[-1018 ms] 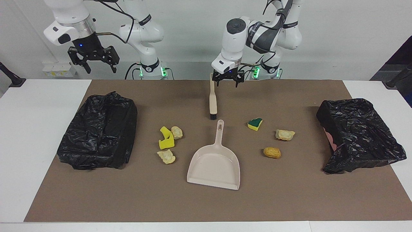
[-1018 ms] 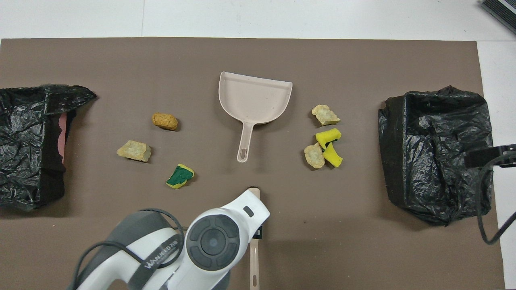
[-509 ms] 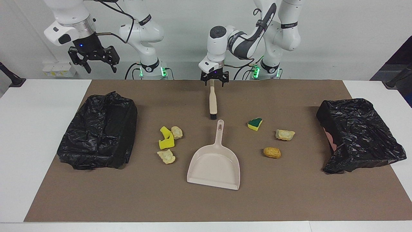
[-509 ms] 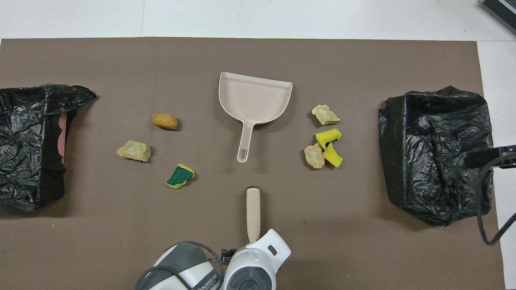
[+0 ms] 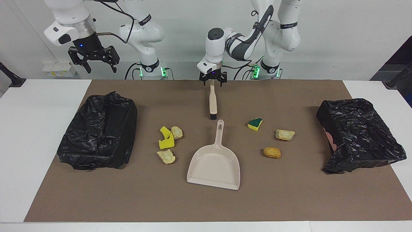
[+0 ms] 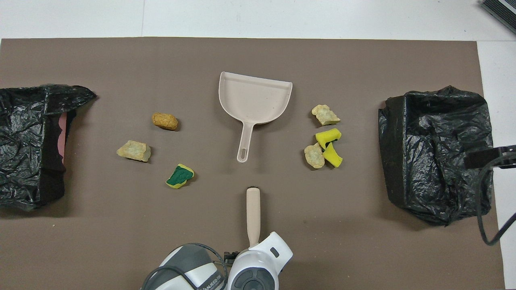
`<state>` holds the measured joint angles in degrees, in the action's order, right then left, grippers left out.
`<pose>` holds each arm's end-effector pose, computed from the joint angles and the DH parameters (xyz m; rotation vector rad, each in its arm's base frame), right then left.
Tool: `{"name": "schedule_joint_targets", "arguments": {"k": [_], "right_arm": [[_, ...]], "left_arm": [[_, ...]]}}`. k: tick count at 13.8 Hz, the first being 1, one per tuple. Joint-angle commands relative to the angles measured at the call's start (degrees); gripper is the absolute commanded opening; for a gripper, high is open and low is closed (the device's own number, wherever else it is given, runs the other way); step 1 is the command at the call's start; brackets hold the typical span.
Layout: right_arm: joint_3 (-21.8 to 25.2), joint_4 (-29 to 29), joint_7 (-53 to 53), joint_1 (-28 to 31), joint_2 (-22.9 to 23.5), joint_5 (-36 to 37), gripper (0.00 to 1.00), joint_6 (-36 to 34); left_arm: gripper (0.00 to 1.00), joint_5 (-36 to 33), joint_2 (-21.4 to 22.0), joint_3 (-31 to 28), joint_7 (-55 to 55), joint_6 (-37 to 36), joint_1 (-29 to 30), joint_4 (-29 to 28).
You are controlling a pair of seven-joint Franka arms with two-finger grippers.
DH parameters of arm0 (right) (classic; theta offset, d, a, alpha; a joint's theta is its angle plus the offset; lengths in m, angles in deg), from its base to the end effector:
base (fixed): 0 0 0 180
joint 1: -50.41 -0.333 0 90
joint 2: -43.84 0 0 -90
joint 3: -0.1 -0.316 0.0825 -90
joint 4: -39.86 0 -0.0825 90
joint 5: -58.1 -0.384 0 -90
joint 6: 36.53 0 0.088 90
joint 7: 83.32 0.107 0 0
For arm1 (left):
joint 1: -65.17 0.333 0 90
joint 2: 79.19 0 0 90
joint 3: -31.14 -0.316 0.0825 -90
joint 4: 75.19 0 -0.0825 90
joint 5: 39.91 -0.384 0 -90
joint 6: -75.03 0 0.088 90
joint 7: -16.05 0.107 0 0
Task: Sweep and dump trash in bin
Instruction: 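Close the left gripper on the beige brush handle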
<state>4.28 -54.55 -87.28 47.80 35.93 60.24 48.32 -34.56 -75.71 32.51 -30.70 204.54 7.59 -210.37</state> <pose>0.5011 -0.0209 0.6535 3.1148 0.0619 -0.0474 0.2499 -0.4199 0.3494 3.1186 -0.2376 -0.1227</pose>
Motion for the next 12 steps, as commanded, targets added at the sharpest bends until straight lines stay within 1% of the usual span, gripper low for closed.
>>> {"name": "schedule_joint_targets", "arguments": {"k": [1,2,4,5,7,9,11,12], "right_arm": [[-0.5,-1.0,-1.5,0.8,-1.3,-0.7,1.00,-1.2],[-0.5,-1.0,-1.5,0.8,-1.3,-0.7,1.00,-1.2],[-0.5,-1.0,-1.5,0.8,-1.5,-0.7,1.00,-2.1],[-0.5,-1.0,-1.5,0.8,-1.7,-0.7,1.00,-2.4],[-0.5,-1.1,-1.5,0.8,-1.7,-0.7,1.00,-2.4],[-0.5,-1.1,-1.5,0.8,-1.7,-0.7,1.00,-2.3],[-0.5,-1.1,-1.5,0.8,-1.7,-0.7,1.00,-2.4],[-0.5,-1.1,-1.5,0.8,-1.7,-0.7,1.00,-2.4]], "left_arm": [[1.00,1.1,-0.3,-0.9,-0.3,1.6,-0.9,-1.0],[0.99,1.1,-0.8,-0.9,-0.4,2.0,-1.1,-1.0],[0.52,1.7,-1.5,-1.0,-0.2,2.9,-0.7,-0.9],[0.33,1.8,-1.5,-1.0,-0.2,2.7,-0.7,-0.6],[0.00,1.8,-1.7,-1.1,-0.1,2.2,-0.4,-0.2],[0.00,1.8,-0.9,-1.3,0.0,0.8,-0.3,0.3],[0.00,1.8,-0.1,-2.2,0.0,-2.5,-0.1,2.0],[0.00,1.8,0.2,-2.3,-0.1,-4.6,1.3,3.3]]}}
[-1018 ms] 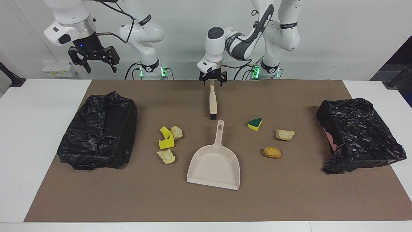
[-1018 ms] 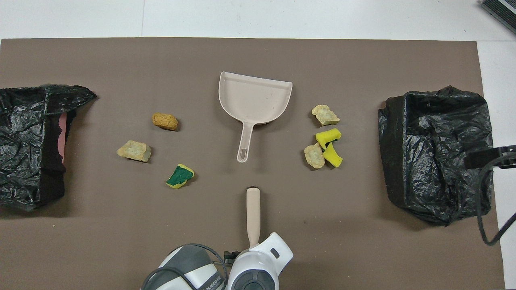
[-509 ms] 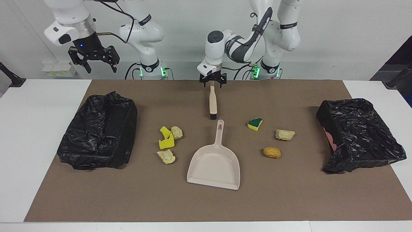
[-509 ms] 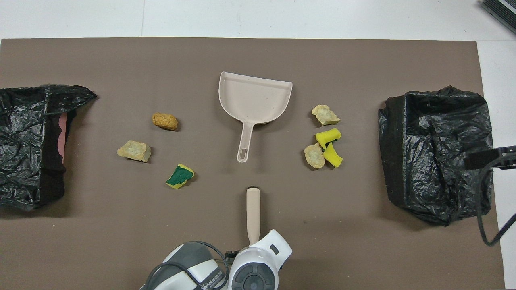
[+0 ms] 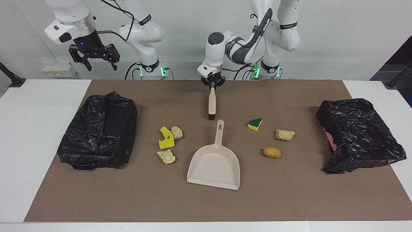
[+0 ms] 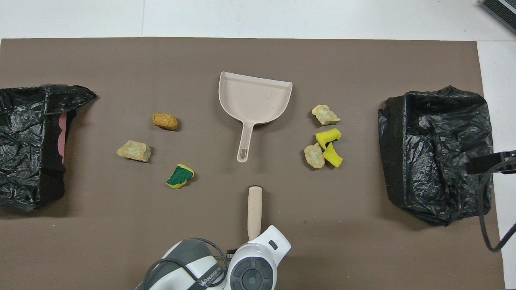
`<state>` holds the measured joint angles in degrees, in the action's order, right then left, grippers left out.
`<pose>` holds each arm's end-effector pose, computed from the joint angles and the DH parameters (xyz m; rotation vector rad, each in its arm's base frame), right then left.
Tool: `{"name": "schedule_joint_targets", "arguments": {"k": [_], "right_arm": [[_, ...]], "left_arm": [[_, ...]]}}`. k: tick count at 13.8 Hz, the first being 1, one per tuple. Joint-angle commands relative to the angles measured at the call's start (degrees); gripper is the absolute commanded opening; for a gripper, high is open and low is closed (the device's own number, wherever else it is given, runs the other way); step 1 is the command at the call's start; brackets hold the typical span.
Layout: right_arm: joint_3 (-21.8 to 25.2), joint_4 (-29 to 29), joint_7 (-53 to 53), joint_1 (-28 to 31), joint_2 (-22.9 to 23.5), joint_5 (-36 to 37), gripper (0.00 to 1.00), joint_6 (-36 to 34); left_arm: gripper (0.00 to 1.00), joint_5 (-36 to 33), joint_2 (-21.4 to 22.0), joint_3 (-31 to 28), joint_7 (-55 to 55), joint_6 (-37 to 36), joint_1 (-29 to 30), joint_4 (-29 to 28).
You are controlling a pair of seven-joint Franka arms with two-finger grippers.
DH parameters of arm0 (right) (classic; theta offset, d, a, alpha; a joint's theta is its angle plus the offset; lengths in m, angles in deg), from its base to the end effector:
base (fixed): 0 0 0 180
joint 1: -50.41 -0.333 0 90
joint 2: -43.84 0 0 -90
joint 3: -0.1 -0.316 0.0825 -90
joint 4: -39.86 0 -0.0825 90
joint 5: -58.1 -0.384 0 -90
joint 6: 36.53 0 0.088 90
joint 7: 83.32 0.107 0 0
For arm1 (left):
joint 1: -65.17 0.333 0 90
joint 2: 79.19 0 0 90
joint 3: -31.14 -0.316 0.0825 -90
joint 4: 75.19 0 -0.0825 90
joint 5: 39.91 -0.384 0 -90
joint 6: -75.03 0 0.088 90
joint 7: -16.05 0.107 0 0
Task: Sweep and dump trash in bin
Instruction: 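Close the left gripper on the beige brush handle, then lift the brush with the left gripper while the right gripper reaches the dustpan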
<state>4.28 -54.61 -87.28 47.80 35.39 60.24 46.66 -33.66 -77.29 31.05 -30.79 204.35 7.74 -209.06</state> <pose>0.4949 -0.0210 0.6553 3.1159 0.0612 -0.0795 0.2650 -0.4189 0.3453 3.1188 -0.1751 -0.1465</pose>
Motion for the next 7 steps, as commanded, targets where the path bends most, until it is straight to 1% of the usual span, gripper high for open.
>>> {"name": "schedule_joint_targets", "arguments": {"k": [1,3,5,7], "right_arm": [[-0.5,-1.1,-1.5,0.8,-1.1,-0.7,1.00,-0.8],[-0.5,-1.1,-1.6,0.8,-1.1,-0.7,1.00,-0.7],[-0.7,-1.4,-1.4,0.5,-1.0,-0.9,1.00,-0.4],[-3.7,-2.3,-0.5,0.5,-0.6,-1.1,1.00,0.9]], "left_arm": [[0.00,0.9,2.0,-0.9,-0.2,-6.6,2.1,3.1],[0.00,0.5,3.0,-1.0,-2.4,-10.0,4.0,3.6],[0.00,-1.0,5.5,-1.0,-3.2,-14.9,7.5,3.9],[0.00,-3.0,7.5,-1.0,-3.2,-19.6,11.3,5.1]]}}
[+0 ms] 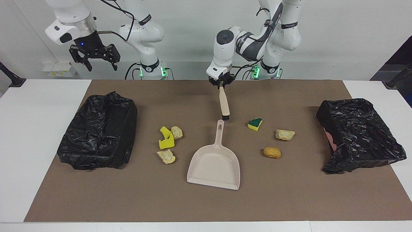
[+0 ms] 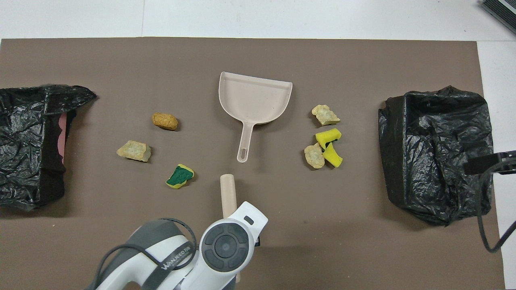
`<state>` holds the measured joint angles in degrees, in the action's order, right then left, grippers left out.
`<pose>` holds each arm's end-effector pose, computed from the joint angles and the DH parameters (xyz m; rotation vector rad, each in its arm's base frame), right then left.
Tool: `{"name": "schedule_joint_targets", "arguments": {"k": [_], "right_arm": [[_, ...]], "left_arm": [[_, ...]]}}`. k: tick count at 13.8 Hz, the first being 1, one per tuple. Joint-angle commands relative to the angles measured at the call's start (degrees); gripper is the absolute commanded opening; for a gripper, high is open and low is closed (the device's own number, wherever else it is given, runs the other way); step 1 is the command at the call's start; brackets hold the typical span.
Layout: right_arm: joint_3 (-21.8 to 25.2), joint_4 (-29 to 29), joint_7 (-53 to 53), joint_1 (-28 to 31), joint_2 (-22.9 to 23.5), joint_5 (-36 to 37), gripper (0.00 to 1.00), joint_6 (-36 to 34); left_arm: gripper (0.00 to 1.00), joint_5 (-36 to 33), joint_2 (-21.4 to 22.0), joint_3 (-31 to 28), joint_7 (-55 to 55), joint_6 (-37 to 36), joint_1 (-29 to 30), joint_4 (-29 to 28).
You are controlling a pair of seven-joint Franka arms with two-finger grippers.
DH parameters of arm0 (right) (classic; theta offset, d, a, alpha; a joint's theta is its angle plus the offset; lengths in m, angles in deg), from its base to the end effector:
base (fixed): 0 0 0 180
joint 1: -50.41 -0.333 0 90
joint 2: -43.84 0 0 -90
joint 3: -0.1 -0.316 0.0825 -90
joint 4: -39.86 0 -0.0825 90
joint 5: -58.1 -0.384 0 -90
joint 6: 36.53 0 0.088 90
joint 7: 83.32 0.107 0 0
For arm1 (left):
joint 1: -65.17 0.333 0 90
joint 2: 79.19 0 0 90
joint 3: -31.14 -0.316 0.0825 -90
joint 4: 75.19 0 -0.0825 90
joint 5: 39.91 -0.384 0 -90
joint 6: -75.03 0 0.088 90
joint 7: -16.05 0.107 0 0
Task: Sweep and dump trash in bin
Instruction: 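Lift the brush with the left gripper while the right gripper reaches the dustpan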
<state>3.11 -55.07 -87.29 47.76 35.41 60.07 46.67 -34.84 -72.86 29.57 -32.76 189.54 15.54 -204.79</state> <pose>0.4952 -0.0093 0.6515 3.1144 0.0946 -0.0916 0.3198 -0.3638 0.3955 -3.0694 -0.0853 0.2489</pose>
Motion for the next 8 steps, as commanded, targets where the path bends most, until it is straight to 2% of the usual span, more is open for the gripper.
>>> {"name": "schedule_joint_targets", "arguments": {"k": [1,3,4,6,8], "right_arm": [[-3.5,-2.4,0.1,0.5,-0.3,-1.1,1.00,2.1],[-6.7,-4.0,2.4,0.5,0.5,-1.4,1.00,6.1],[-9.5,-4.7,5.0,0.5,2.5,-2.1,1.00,9.3],[-14.2,-3.9,10.3,0.4,8.3,-1.8,1.00,13.8],[-19.0,-3.0,21.3,-0.3,14.6,-1.2,1.00,20.2]], "left_arm": [[0.00,-1.9,4.0,0.5,-1.0,-6.4,5.6,1.6],[0.00,-2.4,5.1,0.5,-0.7,-8.5,10.9,3.6],[0.00,-3.8,4.7,0.6,-0.6,-9.2,13.0,4.7],[0.00,-5.1,4.1,0.6,0.4,-8.2,17.3,4.9],[0.00,-5.3,3.3,0.6,7.5,-7.2,22.6,4.8]]}}
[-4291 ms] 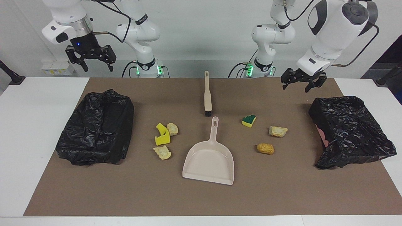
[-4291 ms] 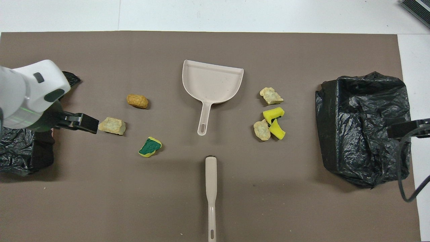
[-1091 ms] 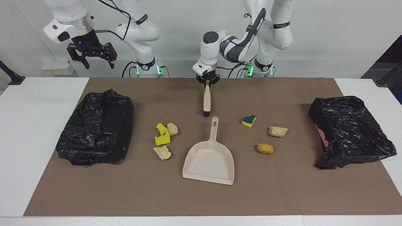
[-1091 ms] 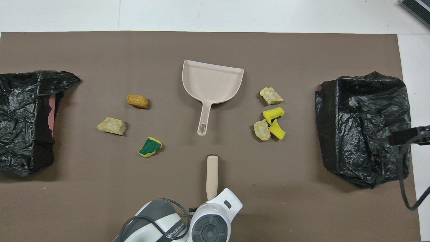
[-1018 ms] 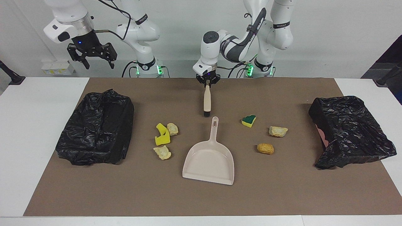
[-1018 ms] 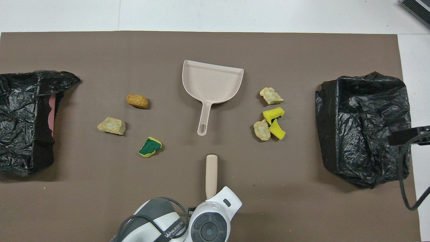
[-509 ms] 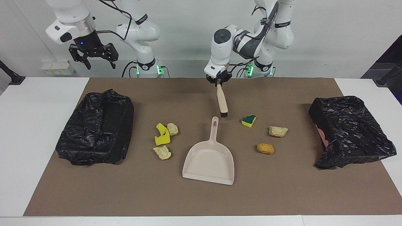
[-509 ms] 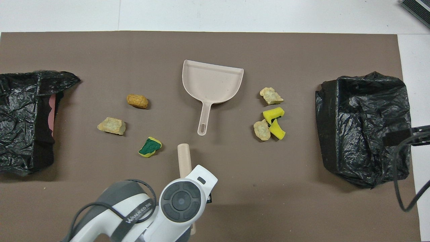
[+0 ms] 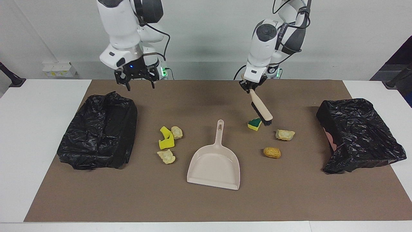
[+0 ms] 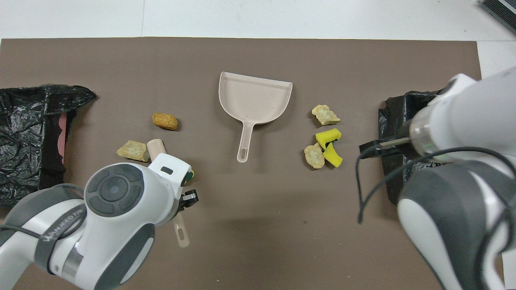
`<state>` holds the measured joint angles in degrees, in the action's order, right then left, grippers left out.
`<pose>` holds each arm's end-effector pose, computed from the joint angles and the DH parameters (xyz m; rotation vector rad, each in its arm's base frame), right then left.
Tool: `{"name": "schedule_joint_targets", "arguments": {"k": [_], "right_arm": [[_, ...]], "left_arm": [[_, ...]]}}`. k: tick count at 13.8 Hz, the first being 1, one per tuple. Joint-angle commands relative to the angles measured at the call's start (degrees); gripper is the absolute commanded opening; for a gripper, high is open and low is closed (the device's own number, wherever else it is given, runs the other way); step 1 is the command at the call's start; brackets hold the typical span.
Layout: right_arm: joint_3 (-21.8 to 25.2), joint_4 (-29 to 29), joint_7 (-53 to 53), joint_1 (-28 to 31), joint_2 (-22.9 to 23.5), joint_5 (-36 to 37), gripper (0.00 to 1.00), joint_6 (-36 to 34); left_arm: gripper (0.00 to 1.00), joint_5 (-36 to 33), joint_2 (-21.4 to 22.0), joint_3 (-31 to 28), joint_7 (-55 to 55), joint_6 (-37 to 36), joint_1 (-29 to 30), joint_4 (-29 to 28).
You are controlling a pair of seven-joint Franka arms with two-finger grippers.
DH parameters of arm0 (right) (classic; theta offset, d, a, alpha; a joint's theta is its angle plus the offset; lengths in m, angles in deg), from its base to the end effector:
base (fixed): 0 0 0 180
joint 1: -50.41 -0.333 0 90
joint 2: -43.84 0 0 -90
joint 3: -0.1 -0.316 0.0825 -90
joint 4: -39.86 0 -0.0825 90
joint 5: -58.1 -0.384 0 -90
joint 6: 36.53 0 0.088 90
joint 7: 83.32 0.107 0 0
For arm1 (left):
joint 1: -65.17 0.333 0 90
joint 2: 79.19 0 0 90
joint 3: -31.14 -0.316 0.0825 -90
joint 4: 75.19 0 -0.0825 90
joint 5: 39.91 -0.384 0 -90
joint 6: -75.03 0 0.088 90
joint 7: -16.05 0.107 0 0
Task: Sweep and dump trash in bin
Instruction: 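Lift the brush with the left gripper while the right gripper reaches the dustpan, then grasp the dustpan handle with the right gripper and drag it toward debris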
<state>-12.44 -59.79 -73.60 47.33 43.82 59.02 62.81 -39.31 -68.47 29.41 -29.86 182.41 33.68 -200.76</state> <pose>0.5419 0.1500 0.5587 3.1206 0.1650 -0.0023 0.4154 -0.2380 0.4548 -3.0378 -0.4355 0.1728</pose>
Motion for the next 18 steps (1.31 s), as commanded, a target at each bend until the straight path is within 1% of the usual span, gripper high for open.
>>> {"name": "schedule_joint_targets", "arguments": {"k": [1,3,5,7,8,9,10,12,13,15,16,17,18], "right_arm": [[-6.0,3.3,14.0,-0.2,9.8,0.1,1.00,5.9],[-9.9,5.8,24.2,-1.2,15.3,1.2,1.00,9.6],[-12.7,8.2,30.0,-2.6,20.0,1.3,1.00,13.2],[-14.3,10.9,36.6,-4.9,25.6,1.3,1.00,18.7],[-14.6,13.7,39.8,-7.0,29.3,2.2,1.00,20.3],[-14.6,16.3,41.3,-8.4,32.9,5.6,1.00,20.6],[-14.7,17.7,42.0,-8.7,34.9,8.9,1.00,20.9],[-14.9,17.0,42.1,-8.6,35.8,10.7,1.00,23.1],[-14.8,16.9,42.1,-8.4,35.8,11.3,1.00,23.8],[-14.9,16.4,42.0,-8.3,35.8,12.1,1.00,24.0],[-14.9,15.7,41.8,-8.3,35.7,12.1,0.93,24.1],[-14.9,15.4,41.8,-8.4,35.5,12.1,0.80,24.0],[-15.0,14.4,41.7,-8.4,35.3,12.2,0.69,24.0]], "left_arm": [[0.00,-0.9,-1.1,0.8,8.1,0.2,7.2,0.6],[0.00,-0.9,-1.5,0.8,15.4,2.1,12.1,0.1],[0.00,-0.9,-1.6,0.8,21.4,4.3,16.6,-0.6],[0.00,-0.9,-1.8,0.8,28.1,4.6,21.5,-1.0],[0.00,-0.9,-2.2,0.8,31.8,5.0,23.7,-1.9],[0.00,-0.9,-3.1,0.8,34.4,6.6,25.0,-2.7],[0.00,-0.9,-3.9,0.8,35.5,9.0,26.5,-4.0],[0.00,-0.9,-5.6,0.8,37.5,12.9,28.3,-5.5],[0.00,-0.9,-5.9,0.8,39.0,13.6,29.5,-5.9],[0.00,-0.9,-5.9,0.8,41.1,14.2,29.8,-6.0],[0.00,-0.9,-6.1,0.8,41.1,14.2,29.0,-6.1],[0.00,-0.9,-6.4,0.9,41.2,14.4,28.3,-6.1],[0.00,-0.9,-7.5,0.9,41.5,14.8,26.3,-6.1]]}}
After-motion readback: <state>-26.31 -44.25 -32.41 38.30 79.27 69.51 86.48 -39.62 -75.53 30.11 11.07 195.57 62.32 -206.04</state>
